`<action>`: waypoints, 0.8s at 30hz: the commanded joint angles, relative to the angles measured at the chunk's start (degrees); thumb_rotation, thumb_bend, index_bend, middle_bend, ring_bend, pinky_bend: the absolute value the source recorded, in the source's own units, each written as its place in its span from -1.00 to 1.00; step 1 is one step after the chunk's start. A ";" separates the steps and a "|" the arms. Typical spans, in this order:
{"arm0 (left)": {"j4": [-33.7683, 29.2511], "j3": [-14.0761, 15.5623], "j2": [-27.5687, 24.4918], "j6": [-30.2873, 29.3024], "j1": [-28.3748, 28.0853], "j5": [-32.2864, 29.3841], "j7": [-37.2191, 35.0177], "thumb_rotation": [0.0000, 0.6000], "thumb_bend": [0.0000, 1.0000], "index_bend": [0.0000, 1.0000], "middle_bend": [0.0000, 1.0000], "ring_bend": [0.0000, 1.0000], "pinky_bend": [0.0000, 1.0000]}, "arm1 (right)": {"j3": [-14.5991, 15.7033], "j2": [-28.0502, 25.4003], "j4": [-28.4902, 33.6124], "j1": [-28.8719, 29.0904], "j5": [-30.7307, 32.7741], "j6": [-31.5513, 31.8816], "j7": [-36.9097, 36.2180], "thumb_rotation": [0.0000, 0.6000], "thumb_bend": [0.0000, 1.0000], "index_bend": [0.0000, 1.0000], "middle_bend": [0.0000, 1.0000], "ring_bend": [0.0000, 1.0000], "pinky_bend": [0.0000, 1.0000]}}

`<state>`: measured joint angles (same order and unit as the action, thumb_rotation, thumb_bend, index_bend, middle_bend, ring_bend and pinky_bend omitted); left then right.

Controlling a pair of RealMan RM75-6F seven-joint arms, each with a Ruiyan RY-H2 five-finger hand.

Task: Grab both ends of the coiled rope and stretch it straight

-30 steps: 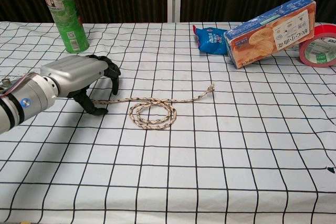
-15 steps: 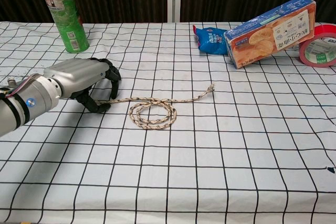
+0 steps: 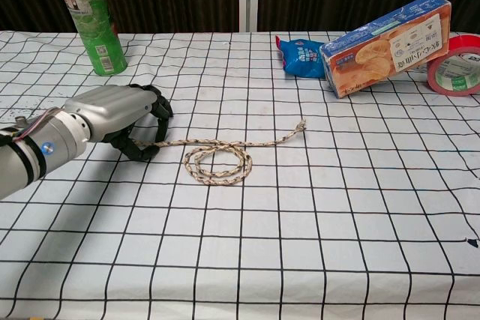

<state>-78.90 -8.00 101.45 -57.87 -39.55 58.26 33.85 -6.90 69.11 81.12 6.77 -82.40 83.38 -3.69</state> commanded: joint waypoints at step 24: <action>-0.93 0.35 -1.26 -1.71 0.93 1.45 -2.79 1.00 -0.12 0.20 -0.53 -1.00 -0.88 | 2.35 2.28 7.98 10.58 -7.94 -12.47 9.26 1.00 -0.46 -0.72 -1.00 -1.00 -1.00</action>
<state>-79.86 -7.64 100.19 -59.57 -38.63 59.70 31.07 -4.48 70.42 87.95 15.58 -89.56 72.79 4.13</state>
